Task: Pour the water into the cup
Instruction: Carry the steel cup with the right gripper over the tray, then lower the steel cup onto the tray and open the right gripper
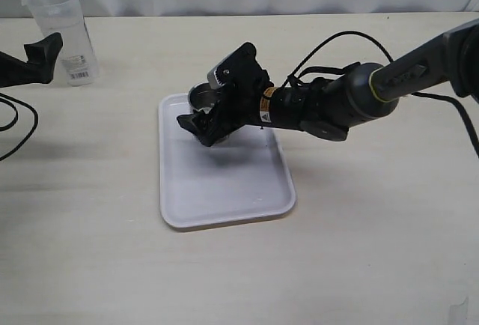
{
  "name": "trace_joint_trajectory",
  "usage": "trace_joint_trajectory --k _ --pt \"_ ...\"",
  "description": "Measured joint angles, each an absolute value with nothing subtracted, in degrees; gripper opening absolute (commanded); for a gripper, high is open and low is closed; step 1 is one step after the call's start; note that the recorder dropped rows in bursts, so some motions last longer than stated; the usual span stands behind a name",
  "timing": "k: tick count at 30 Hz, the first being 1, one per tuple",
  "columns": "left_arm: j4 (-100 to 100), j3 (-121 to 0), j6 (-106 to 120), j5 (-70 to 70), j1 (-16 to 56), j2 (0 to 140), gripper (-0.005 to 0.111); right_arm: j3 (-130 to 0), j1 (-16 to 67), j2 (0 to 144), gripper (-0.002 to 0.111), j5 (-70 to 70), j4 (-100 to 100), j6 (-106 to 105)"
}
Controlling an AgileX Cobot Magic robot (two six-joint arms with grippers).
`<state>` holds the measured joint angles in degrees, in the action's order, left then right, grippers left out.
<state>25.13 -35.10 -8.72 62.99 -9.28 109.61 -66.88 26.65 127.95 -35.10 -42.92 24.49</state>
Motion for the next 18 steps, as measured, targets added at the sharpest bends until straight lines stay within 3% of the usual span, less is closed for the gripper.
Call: trace_joint_trajectory --k 11,14,18 --pt "25.0 -35.1 -8.7 63.0 -9.3 109.6 0.105 -66.9 26.7 121.0 0.095 -30.8 -42.9 25.0" --pt "25.0 -35.1 -8.7 63.0 -9.3 109.6 0.105 -66.8 26.7 118.3 0.089 -29.2 -43.4 26.5" --pt "25.0 -35.1 -8.7 63.0 -9.3 109.6 0.105 -65.5 26.7 114.2 0.071 -28.3 -43.9 27.1"
